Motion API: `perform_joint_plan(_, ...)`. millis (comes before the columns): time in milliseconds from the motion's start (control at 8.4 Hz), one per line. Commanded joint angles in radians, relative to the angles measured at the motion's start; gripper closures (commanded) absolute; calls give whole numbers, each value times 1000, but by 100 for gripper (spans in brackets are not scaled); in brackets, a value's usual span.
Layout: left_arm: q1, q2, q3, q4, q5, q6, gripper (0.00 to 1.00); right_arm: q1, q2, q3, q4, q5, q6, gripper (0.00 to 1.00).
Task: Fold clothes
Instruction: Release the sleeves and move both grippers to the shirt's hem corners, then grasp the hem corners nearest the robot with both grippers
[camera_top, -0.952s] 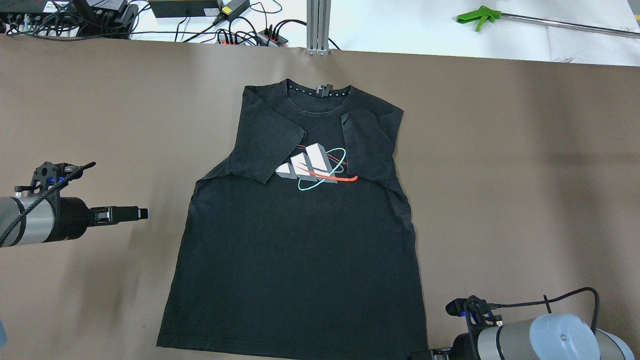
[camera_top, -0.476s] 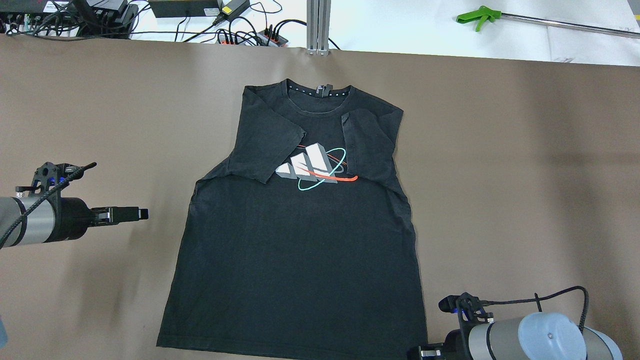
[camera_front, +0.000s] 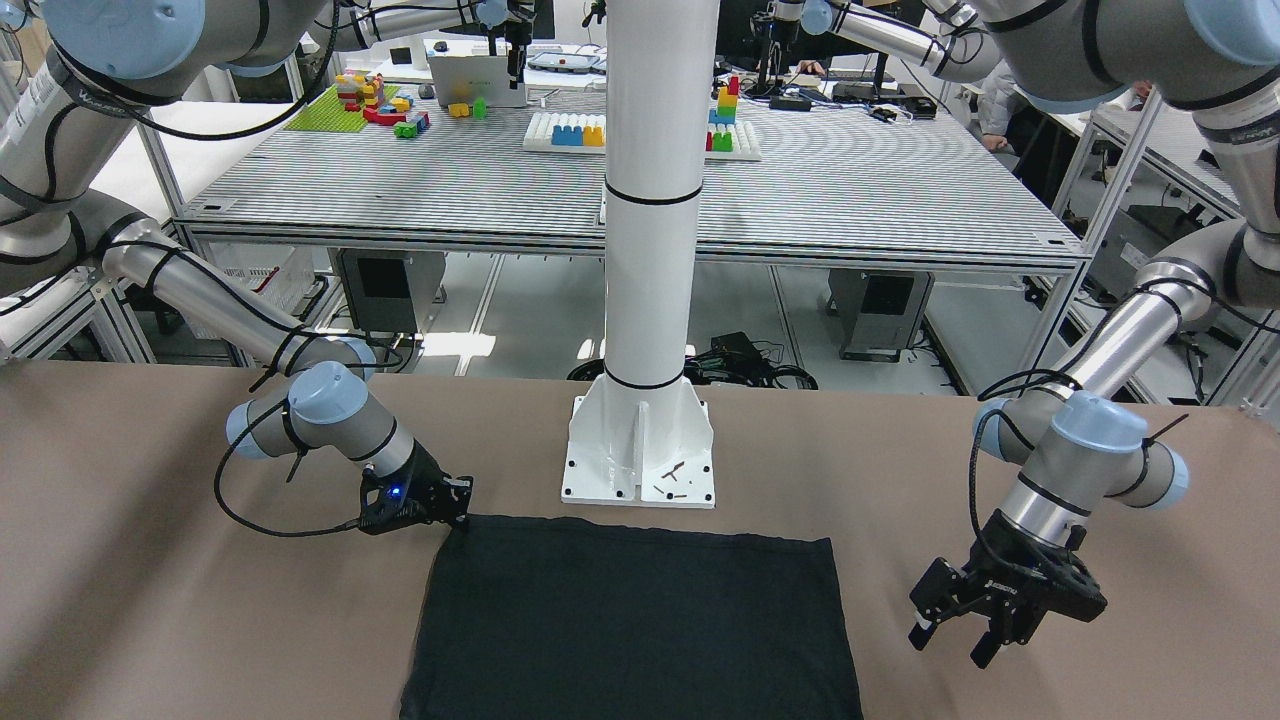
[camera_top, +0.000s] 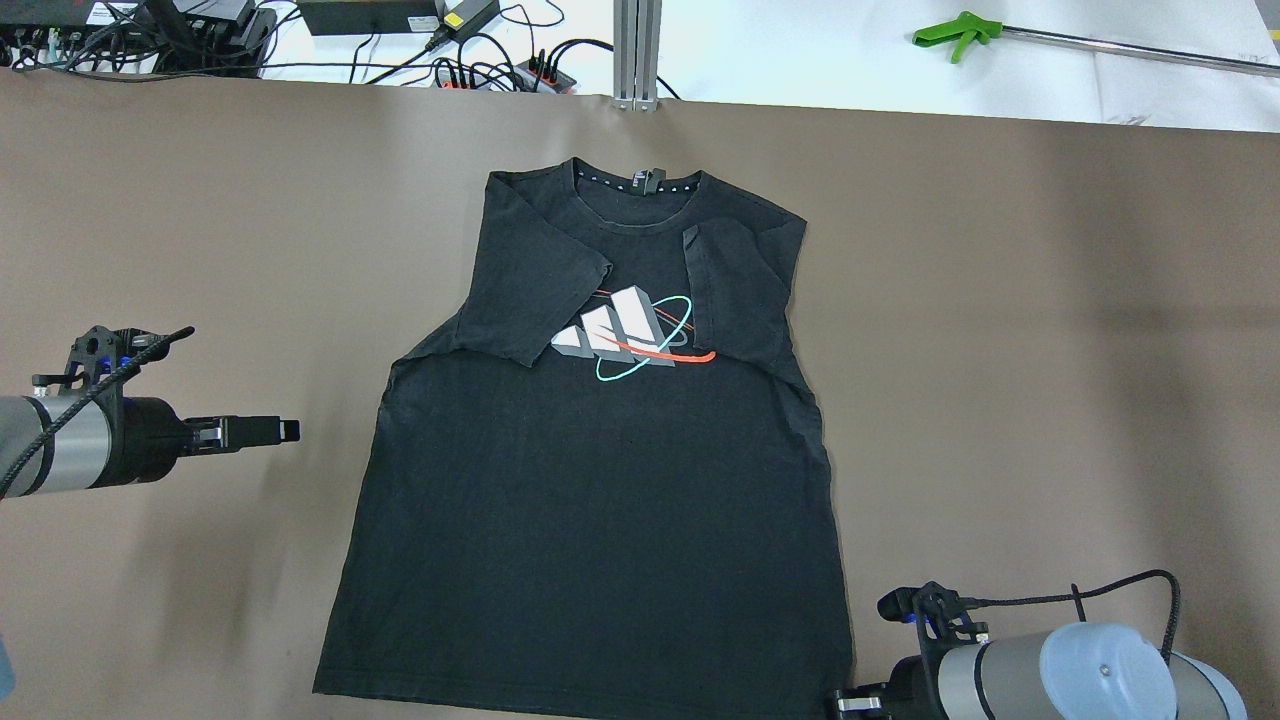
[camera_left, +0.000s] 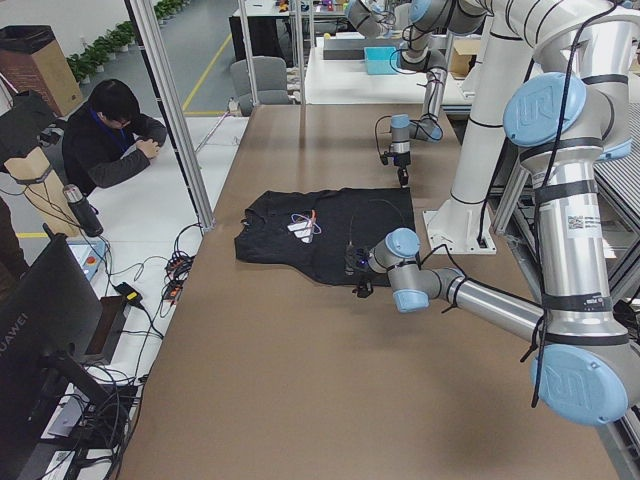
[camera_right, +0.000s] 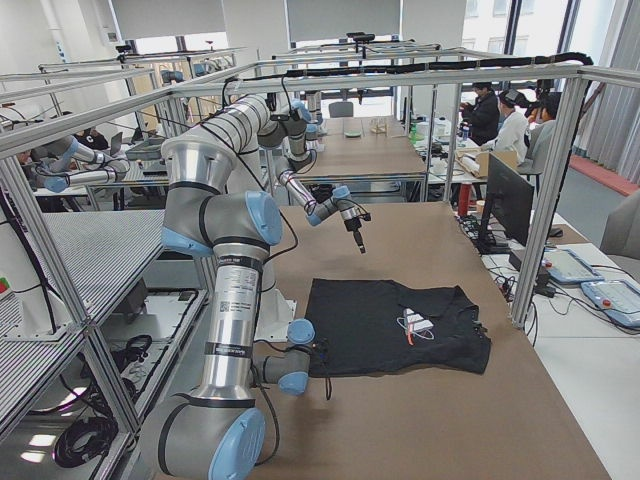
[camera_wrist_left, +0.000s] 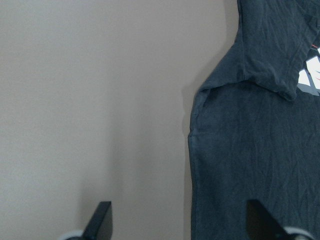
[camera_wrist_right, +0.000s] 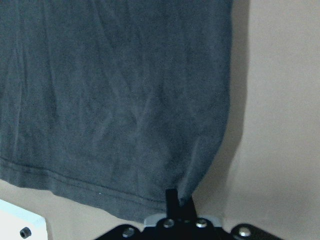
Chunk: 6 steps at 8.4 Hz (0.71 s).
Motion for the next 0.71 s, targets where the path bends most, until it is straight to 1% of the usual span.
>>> perform_joint_plan(0, 78, 3, -34, -4, 16, -71, 6, 6, 0, 18, 9, 1, 0, 100)
perform_joint_plan(119, 182, 41, -87, -1, 106, -116, 6, 8, 2, 27, 11, 3, 0, 100)
perform_joint_plan(238, 267, 62, -104, 0, 198, -144, 6, 8, 2, 39, 13, 3, 0, 100)
perform_joint_plan(357, 328, 66, -108, 0, 252, -185, 6, 11, 0, 48, 13, 3, 0, 100)
perform_joint_plan(595, 476, 79, -97, 0, 409, -225, 6, 15, 0, 49, 13, 3, -2, 100)
